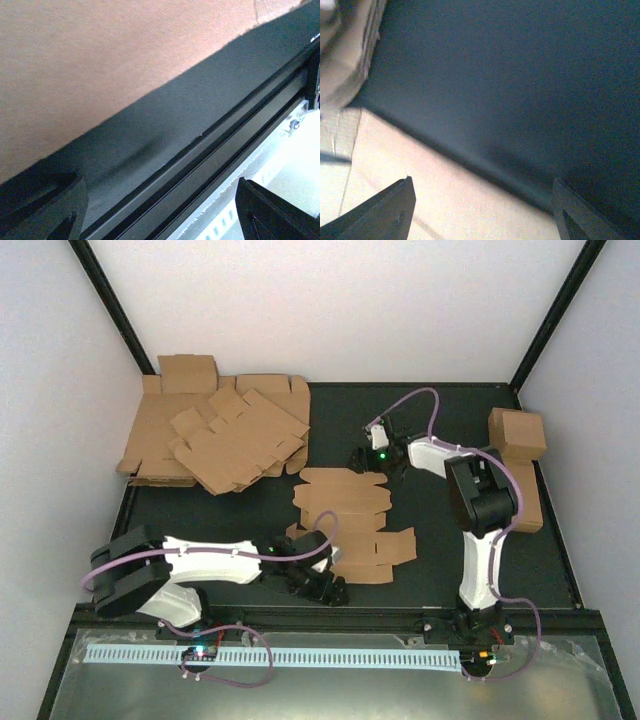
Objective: Fold the paper box
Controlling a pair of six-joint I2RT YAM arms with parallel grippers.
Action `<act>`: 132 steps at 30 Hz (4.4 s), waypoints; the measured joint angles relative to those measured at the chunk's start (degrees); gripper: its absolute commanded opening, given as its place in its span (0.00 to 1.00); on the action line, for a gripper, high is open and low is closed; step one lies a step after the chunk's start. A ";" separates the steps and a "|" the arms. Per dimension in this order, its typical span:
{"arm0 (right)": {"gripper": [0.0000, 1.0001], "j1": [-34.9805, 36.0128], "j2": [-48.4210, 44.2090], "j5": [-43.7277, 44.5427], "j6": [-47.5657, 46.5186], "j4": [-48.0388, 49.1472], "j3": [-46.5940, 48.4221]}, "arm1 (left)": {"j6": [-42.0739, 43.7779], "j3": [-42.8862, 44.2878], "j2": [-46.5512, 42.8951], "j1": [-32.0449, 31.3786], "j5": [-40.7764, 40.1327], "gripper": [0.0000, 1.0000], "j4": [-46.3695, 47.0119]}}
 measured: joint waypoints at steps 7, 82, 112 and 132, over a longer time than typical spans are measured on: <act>0.76 -0.04 -12.15 1.18 -0.07 0.72 -16.37 | -0.98 -4.94 -6.19 2.93 -2.58 0.84 0.44; 0.96 -11.30 -38.86 5.90 11.26 -1.29 -42.05 | 5.57 -10.69 -21.99 20.76 -4.39 0.83 -12.04; 0.95 -11.50 -45.18 0.87 11.52 -1.95 -48.13 | 2.51 -6.86 -8.09 28.24 -3.45 0.24 7.93; 0.95 -10.56 -55.17 -9.20 14.40 -8.90 -54.21 | 32.13 35.95 16.31 34.32 -6.84 0.13 -16.61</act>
